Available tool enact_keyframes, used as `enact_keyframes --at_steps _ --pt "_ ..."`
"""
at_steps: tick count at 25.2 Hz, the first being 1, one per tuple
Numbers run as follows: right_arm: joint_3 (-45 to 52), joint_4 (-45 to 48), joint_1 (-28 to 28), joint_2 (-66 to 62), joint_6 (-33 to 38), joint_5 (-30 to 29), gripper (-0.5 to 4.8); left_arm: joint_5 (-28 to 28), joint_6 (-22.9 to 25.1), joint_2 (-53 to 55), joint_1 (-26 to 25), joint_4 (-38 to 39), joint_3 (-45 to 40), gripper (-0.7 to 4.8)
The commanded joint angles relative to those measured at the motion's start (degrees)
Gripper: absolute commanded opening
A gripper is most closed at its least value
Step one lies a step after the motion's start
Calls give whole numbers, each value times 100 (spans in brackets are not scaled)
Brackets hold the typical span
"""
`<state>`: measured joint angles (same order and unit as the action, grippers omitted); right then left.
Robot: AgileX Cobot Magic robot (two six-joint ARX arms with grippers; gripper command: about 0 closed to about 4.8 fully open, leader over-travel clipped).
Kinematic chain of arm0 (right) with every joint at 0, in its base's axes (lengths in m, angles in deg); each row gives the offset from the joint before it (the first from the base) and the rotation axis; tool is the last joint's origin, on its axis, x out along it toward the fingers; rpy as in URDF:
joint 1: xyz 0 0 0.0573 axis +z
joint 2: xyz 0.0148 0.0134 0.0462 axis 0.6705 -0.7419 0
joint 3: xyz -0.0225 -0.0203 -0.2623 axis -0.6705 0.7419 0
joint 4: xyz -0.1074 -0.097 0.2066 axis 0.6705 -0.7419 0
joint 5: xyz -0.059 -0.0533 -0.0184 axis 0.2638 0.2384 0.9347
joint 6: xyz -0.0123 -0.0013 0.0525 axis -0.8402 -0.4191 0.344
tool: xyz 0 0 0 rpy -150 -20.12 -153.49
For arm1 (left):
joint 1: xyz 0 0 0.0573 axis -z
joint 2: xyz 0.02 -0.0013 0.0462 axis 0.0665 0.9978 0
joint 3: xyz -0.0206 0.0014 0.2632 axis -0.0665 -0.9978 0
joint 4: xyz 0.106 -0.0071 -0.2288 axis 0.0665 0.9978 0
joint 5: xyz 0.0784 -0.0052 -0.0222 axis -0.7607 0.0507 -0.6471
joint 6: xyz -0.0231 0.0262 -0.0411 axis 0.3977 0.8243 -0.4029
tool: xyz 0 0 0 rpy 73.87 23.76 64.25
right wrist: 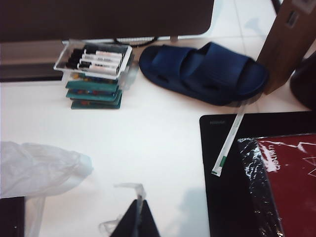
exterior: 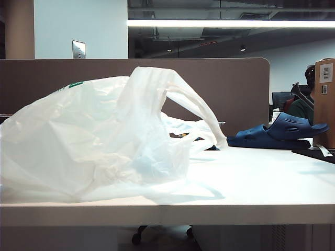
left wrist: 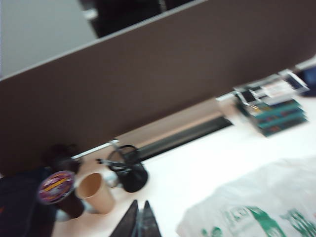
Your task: Put the power bank into the bag.
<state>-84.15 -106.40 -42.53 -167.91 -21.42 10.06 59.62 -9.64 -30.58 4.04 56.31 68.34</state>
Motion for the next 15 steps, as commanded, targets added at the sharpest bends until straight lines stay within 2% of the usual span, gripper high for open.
enact_keyframes --at_steps 1,5,8,12,15 --pt "-17 48 -157 417 -57 -4 -8 -625 -199 -138 -9 -243 26 -6" --pt "26 39 -177 686 -61 -4 -8 -671 -214 -214 -9 -343 24 -6" --pt "446 144 -179 1123 -81 0 -8 -623 -361 -267 -9 -634 22 -6" --pt "1727 710 -177 2020 -74 -4 -8 -407 -433 -269 -9 -564 17 -6" --pt "2702 953 -179 2739 -146 -2 -8 -116 -866 -293 -9 -413 11 -6"
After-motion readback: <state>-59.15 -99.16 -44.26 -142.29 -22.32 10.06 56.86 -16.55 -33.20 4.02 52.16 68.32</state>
